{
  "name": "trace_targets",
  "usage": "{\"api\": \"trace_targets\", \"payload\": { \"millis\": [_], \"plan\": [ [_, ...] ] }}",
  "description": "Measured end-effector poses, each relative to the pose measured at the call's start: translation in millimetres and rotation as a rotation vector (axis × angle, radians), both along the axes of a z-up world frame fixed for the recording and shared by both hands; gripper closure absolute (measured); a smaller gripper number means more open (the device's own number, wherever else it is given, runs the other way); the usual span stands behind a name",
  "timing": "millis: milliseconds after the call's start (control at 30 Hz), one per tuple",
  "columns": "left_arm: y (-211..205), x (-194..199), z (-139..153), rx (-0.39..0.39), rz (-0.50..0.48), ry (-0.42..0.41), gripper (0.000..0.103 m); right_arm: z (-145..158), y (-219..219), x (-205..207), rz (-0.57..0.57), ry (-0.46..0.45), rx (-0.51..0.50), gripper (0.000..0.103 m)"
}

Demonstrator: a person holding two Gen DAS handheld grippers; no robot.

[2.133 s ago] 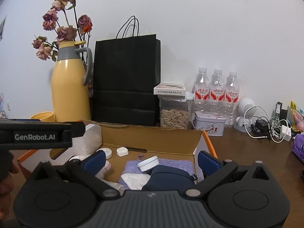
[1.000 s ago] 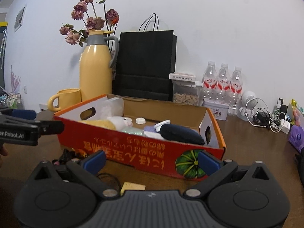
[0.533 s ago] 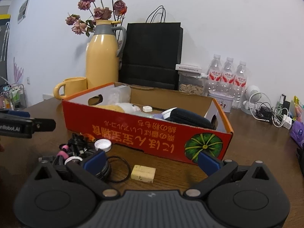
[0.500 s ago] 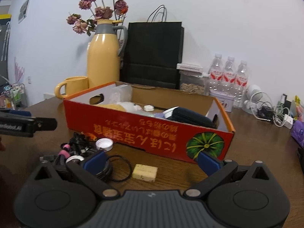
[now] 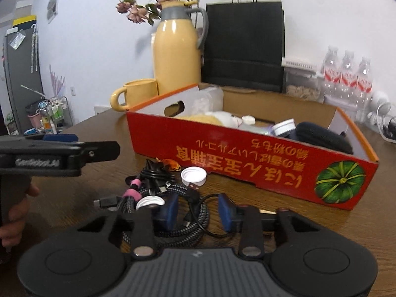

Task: Organize objects
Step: 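Grasp the black USB cable plug with the right gripper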

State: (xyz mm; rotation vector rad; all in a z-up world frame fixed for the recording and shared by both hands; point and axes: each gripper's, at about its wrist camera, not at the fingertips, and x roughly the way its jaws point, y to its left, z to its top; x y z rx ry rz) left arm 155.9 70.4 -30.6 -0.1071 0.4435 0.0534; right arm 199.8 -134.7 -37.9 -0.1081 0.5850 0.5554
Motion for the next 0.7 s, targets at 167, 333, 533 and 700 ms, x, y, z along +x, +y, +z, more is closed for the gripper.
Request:
{"api": "trace_targets", "payload": {
  "millis": [167,333,533,700],
  "plan": [
    [1,1,-1,-0.012,-0.007,0.011,0.000,-1,-1,2,-0.008,0.013,0.023,0.089],
    [2,2,-1,-0.018,-0.005,0.016,0.000,1,-5,-1,-0.021,-0.008,0.049,0.092],
    [2,4,-3,-0.022,0.001,0.027,0.000,10,-15,-11,-0.047,-0.079,0.098,0.092],
    [-2,7,-2,-0.028,-0.030,0.039,0.000,17,-29,-17,-0.084,-0.130,0.141,0.092]
  ]
}}
